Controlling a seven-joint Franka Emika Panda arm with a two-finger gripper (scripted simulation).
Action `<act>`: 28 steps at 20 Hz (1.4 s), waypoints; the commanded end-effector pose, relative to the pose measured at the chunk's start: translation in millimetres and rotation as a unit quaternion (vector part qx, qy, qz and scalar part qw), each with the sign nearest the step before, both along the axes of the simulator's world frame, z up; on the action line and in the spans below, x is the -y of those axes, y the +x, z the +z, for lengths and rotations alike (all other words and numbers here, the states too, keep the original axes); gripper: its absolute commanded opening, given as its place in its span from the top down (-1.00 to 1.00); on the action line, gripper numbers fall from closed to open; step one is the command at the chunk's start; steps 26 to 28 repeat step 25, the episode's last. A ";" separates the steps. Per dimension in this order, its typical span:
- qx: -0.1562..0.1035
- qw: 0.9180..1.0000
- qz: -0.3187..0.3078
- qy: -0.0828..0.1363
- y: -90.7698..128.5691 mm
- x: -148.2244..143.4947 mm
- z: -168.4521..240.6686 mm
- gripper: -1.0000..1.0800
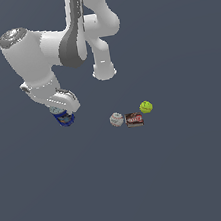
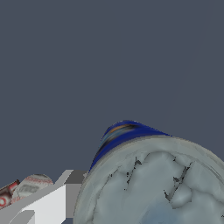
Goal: Pick up a designated object from a clutter of objects.
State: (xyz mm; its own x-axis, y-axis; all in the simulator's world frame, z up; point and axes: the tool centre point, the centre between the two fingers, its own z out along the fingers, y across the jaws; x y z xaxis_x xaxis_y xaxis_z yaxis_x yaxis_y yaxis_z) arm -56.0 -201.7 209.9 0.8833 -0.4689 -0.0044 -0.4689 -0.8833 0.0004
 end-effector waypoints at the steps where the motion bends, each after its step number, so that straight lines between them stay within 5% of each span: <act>1: 0.002 1.000 0.000 -0.001 -4.8 2.9 29.2 1.00; 15: 0.002 1.000 0.000 -0.001 -24.3 13.5 147.9 1.00; 28: 0.002 1.000 0.000 -0.001 -27.0 16.0 173.6 1.00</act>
